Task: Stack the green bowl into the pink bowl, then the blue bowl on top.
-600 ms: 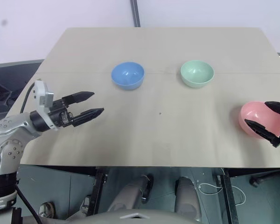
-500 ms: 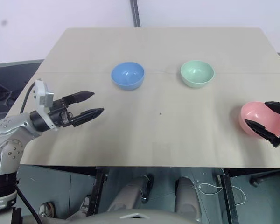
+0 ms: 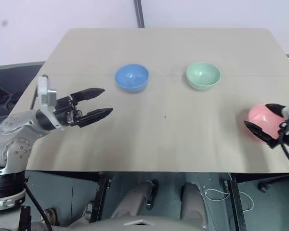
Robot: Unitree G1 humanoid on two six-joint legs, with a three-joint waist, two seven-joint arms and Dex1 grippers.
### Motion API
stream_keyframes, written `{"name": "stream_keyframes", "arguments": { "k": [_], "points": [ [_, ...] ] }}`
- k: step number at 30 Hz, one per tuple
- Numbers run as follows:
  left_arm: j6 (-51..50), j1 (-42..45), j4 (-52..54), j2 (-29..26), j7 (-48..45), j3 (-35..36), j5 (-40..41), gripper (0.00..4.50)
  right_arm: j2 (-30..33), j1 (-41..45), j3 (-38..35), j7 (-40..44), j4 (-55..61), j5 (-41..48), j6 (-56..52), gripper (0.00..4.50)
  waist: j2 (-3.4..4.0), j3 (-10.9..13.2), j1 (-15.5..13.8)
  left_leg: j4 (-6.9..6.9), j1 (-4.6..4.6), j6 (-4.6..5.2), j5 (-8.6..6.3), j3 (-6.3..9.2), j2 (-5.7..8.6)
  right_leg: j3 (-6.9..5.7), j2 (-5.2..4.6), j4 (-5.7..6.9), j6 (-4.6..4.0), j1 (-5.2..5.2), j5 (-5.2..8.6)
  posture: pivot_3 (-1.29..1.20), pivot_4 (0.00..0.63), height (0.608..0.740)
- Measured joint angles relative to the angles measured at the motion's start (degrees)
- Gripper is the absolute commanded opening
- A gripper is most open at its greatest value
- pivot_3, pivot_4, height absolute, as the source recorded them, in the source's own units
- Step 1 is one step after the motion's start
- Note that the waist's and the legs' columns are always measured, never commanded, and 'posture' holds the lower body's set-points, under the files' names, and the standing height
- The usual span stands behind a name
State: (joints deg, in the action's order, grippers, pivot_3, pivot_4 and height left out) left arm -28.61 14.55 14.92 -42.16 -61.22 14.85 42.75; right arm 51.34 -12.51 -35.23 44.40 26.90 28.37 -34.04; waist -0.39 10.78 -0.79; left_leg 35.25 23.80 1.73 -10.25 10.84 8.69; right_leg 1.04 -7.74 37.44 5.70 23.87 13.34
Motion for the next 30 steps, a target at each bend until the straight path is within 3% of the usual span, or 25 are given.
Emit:
{"name": "stream_keyframes", "arguments": {
  "k": [9,30],
  "points": [
    [3.08,-0.95,2.33,-0.28,-9.58,-0.99,2.51,4.48,-0.01,4.83,8.66,-11.21,0.95,-2.34,-15.06,4.5,0.0,0.0,-0.04,-0.01,0.01,0.04,-0.02,-0.08,-0.01,0.03,-0.01,-0.02,-0.05,0.02,-0.03,0.0,0.15,0.74],
    [3.82,-0.19,2.64,-0.79,-9.51,-4.1,1.19,4.48,0.68,7.24,12.27,-12.74,-2.46,-7.57,-17.25,4.5,0.0,0.0,0.0,-0.01,0.0,0.06,-0.01,-0.08,-0.01,0.04,0.02,-0.02,-0.02,0.02,-0.06,0.0,0.15,0.74]
  ]
}}
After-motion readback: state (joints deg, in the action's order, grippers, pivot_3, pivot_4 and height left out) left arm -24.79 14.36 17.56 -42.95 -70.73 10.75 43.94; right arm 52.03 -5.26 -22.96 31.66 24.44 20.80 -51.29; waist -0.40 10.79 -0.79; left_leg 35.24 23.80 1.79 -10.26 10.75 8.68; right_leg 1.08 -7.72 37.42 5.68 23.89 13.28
